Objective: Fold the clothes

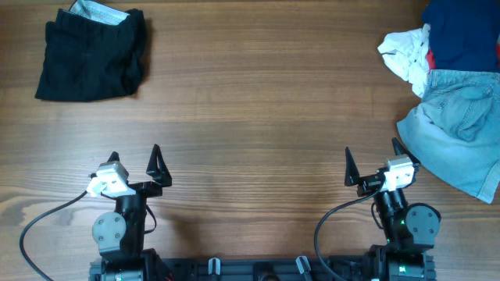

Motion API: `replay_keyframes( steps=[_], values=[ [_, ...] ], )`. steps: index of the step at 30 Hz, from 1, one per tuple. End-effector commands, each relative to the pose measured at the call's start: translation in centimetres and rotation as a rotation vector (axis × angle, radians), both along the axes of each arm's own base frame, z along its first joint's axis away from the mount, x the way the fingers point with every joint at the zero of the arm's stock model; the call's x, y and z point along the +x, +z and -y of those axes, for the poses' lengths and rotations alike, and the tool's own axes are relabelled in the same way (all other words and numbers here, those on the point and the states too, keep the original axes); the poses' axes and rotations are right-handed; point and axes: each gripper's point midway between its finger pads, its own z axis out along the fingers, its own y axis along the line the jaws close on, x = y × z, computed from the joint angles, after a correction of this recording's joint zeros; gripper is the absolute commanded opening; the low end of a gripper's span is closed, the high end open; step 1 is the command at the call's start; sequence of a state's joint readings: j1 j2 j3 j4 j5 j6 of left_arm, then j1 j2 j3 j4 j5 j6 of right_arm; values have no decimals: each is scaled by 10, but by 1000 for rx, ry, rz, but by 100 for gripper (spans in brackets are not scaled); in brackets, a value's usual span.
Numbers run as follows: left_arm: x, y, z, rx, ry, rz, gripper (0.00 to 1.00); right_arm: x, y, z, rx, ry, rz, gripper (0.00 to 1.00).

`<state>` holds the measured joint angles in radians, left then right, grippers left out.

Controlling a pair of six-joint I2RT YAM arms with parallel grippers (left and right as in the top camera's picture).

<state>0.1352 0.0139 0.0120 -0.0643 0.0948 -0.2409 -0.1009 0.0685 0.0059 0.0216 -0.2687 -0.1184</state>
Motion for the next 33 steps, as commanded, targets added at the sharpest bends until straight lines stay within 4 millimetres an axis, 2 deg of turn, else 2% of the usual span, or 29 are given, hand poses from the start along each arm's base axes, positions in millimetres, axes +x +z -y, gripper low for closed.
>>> replay_keyframes(
  steps=[1,33],
  values=[
    [0,-2,6,6,-23,0,100,0,0,-3,-11,17,1,100],
    [0,-2,6,5,-23,0,100,0,0,-3,-12,17,1,100]
  ],
)
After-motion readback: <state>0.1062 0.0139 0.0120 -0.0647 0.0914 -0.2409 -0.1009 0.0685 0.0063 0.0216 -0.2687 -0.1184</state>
